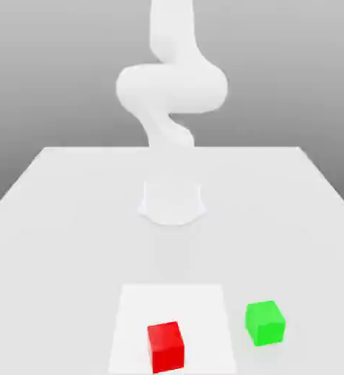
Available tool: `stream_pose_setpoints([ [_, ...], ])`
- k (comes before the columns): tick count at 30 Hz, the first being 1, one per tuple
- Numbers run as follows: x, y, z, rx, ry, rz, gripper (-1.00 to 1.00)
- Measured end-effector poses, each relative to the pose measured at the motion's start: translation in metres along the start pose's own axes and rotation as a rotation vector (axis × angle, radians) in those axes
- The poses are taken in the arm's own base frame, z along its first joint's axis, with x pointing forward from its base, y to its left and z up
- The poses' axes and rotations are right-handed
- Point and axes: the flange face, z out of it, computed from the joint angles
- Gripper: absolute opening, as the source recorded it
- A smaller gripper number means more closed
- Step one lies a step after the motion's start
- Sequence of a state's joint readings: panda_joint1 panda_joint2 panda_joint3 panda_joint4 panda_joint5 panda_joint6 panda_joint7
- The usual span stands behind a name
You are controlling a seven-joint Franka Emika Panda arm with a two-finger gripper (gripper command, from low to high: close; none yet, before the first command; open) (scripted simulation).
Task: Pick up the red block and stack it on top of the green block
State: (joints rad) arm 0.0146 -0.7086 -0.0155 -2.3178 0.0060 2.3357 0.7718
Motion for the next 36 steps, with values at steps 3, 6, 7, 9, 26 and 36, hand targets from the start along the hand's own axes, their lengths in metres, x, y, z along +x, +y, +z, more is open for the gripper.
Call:
stream_pose_setpoints([
  [3, -0.003, 0.006, 0.063, -0.054, -0.076, -0.024, 0.00],
  [6, -0.011, 0.017, 0.123, -0.107, -0.147, -0.047, 0.00],
  [7, -0.015, 0.021, 0.142, -0.124, -0.170, -0.054, 0.00],
  [9, -0.025, 0.031, 0.179, -0.160, -0.216, -0.070, 0.00],
  [26, -0.165, 0.183, 0.418, -0.458, -0.557, -0.203, 0.00],
  [36, -0.191, 0.209, 0.455, -0.463, -0.562, -0.205, -1.00],
])
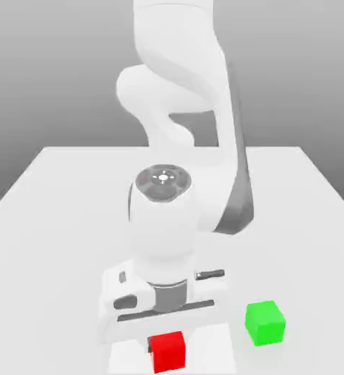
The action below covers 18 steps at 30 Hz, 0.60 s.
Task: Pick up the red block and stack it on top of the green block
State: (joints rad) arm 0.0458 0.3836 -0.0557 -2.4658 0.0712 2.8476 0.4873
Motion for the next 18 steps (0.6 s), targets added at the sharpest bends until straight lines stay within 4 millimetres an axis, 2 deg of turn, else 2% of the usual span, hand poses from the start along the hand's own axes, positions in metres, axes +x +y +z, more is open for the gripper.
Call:
stream_pose_setpoints([
  [2, 0.001, 0.000, -0.013, 0.000, 0.000, -0.001, -1.00],
  [5, 0.001, 0.000, -0.047, 0.000, 0.000, 0.000, -1.00],
  [7, -0.009, -0.010, -0.065, 0.004, -0.003, -0.008, -1.00],
  [11, -0.054, -0.054, -0.080, 0.013, -0.013, -0.045, -1.00],
  [15, -0.114, -0.098, -0.094, 0.010, -0.010, -0.108, -1.00],
  [17, -0.140, -0.113, -0.098, 0.004, -0.004, -0.129, -1.00],
  [18, -0.143, -0.114, -0.093, 0.002, -0.002, -0.125, -1.00],
])
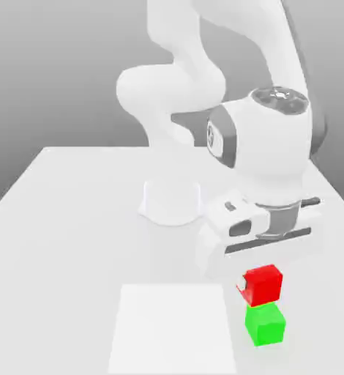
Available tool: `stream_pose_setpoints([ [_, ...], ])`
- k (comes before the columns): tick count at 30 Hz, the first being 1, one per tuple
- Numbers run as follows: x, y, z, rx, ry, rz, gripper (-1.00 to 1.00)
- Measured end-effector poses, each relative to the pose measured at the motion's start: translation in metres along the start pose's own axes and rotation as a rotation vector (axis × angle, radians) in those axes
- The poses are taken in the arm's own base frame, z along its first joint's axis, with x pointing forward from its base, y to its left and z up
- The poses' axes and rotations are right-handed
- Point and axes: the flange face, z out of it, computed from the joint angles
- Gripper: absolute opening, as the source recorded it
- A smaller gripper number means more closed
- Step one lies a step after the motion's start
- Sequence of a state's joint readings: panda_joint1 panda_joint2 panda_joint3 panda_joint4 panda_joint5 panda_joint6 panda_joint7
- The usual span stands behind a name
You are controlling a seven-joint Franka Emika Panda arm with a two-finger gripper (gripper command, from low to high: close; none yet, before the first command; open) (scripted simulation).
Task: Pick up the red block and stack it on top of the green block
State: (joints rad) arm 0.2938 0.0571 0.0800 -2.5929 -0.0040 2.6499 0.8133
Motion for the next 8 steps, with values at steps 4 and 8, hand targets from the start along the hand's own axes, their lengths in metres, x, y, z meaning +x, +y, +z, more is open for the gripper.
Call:
stream_pose_setpoints([
  [4, -0.001, 0.000, 0.043, -0.002, 0.002, 0.009, -1.00],
  [8, -0.001, 0.001, 0.051, -0.002, 0.002, 0.009, 1.00],
])
